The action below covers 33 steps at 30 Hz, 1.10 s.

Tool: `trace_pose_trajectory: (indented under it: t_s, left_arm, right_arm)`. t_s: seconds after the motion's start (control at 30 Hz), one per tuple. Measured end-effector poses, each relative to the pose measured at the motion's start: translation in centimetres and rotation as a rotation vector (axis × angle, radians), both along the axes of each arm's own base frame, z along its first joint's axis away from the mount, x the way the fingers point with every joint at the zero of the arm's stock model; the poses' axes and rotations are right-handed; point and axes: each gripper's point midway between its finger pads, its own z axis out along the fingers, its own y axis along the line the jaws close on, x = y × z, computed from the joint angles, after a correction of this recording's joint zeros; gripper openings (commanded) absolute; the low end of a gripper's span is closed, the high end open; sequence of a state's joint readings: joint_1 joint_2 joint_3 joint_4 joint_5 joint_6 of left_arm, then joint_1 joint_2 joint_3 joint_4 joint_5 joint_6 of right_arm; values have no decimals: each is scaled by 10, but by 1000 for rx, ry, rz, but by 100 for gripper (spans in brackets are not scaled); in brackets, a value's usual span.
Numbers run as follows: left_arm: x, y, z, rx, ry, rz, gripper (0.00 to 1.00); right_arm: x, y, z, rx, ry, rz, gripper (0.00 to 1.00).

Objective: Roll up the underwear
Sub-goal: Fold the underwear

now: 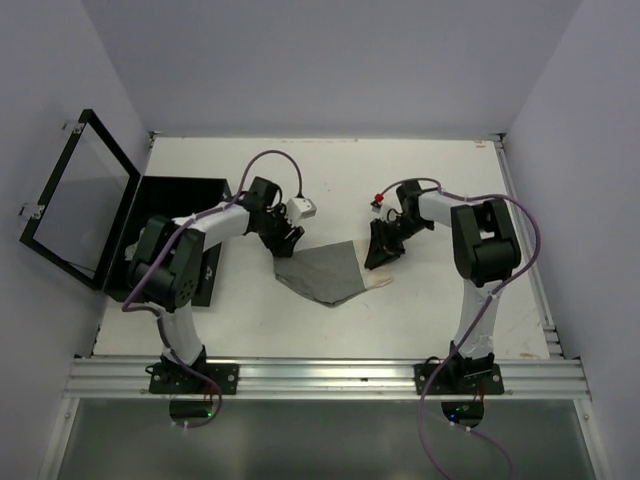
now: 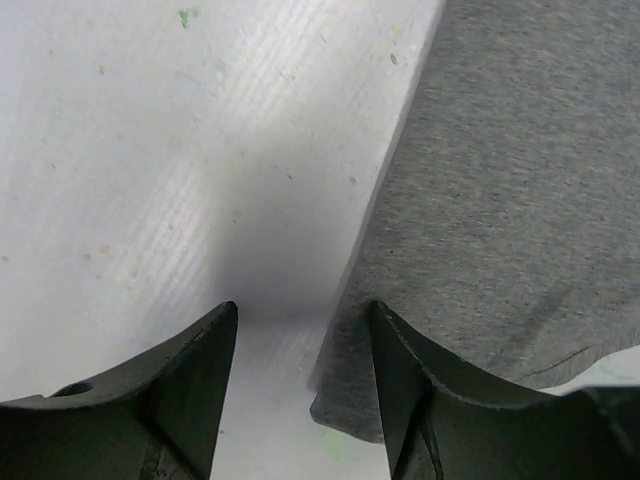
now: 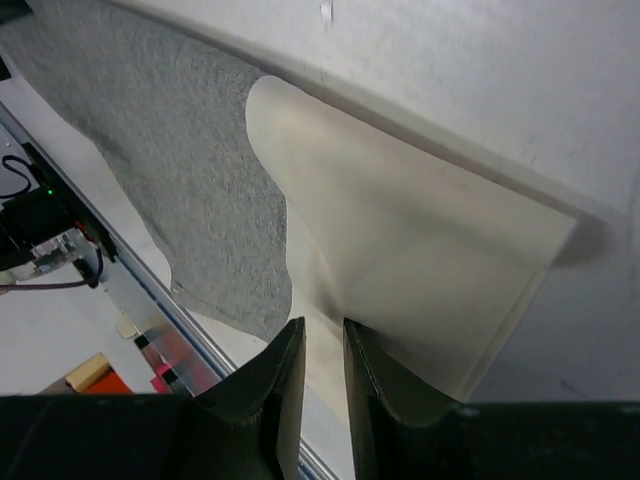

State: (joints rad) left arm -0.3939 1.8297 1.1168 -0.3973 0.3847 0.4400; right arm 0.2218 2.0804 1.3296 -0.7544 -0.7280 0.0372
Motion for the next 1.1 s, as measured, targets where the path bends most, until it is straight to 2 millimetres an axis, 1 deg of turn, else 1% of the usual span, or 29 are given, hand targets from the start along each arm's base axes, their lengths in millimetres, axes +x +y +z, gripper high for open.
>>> trace_pose_trajectory:
  t_s: [0.1, 0.17, 0.23, 0.3, 0.33, 0.4, 0.47, 0.53, 0.57, 0.6, 0.67, 0.73, 0.8, 0.87, 0.97, 1.1]
  left_arm:
    - [13, -6, 5, -8, -22, -42, 64]
    - [20, -12, 16, -35, -54, -68, 68]
    - [26, -19, 31, -67, -95, -91, 69]
    - [30, -26, 49, -108, -128, -106, 69]
    - [31, -29, 58, -130, -143, -115, 67]
    - [32, -34, 73, -163, -163, -129, 65]
    - [29, -37, 81, -187, -167, -135, 61]
    - [25, -37, 80, -187, -148, -136, 57]
    - [20, -35, 76, -183, -132, -134, 56]
    - [15, -33, 71, -176, -114, -132, 54]
    - [-1, -25, 56, -152, -55, -120, 49]
    - [-17, -16, 41, -117, 7, -108, 46]
    - [-29, -7, 30, -81, 51, -97, 46]
    - [-38, 1, 22, -45, 76, -87, 45]
    - [-41, 12, 13, 6, 83, -67, 43]
    - [-34, 19, 3, 55, 72, -46, 40]
  right_arm:
    - [-16, -1, 3, 10, 16, -17, 28]
    - [-19, 0, 9, 27, 1, -39, 32]
    - [-16, -1, 24, 45, -46, -72, 36]
    - [-4, -2, 48, 78, -138, -95, 35]
    - [5, 0, 65, 105, -199, -96, 34]
    - [20, 2, 83, 126, -264, -95, 33]
    - [39, 7, 98, 143, -321, -81, 32]
    - [57, 13, 104, 153, -359, -62, 32]
    - [65, 17, 101, 152, -367, -50, 31]
    - [68, 18, 97, 148, -364, -45, 30]
    - [69, 20, 82, 132, -338, -26, 27]
    - [65, 21, 62, 108, -296, -4, 26]
    - [58, 21, 44, 75, -263, 25, 26]
    - [52, 21, 33, 46, -251, 56, 26]
    - [46, 21, 22, 14, -254, 94, 25]
    - [39, 13, 4, -40, -247, 106, 24]
